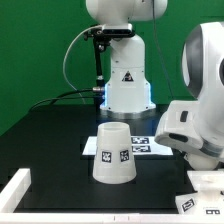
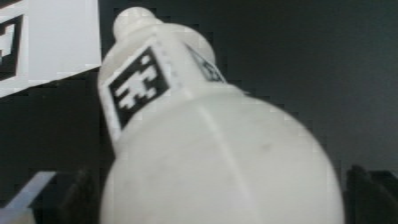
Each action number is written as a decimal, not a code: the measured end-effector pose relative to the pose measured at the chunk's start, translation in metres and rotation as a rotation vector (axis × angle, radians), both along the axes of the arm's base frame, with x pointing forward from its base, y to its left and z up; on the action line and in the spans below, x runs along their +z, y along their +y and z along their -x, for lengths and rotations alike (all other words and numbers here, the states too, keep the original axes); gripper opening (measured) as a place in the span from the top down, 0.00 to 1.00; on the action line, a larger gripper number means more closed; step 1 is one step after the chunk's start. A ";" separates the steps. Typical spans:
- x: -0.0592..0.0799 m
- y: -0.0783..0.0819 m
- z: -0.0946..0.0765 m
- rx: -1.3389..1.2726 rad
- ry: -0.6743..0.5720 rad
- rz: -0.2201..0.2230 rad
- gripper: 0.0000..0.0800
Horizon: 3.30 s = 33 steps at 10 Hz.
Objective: Assemble lamp
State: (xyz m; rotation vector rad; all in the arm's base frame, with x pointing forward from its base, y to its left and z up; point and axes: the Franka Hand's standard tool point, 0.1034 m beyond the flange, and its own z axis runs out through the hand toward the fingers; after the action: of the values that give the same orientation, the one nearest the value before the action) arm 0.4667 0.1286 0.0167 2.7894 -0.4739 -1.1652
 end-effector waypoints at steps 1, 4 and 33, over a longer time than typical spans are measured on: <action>0.000 -0.001 0.000 -0.002 0.000 0.000 0.13; 0.000 -0.002 0.000 -0.005 0.000 0.000 0.29; 0.168 -0.008 -0.167 -0.525 -1.187 0.054 0.28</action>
Offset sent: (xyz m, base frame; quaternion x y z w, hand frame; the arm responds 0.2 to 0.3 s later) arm 0.0000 0.0000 0.0000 0.0000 0.0000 0.0000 1.0000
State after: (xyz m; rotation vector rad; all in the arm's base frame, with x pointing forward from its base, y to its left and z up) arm 0.6337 0.1202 0.1847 3.0625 -1.2904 0.6636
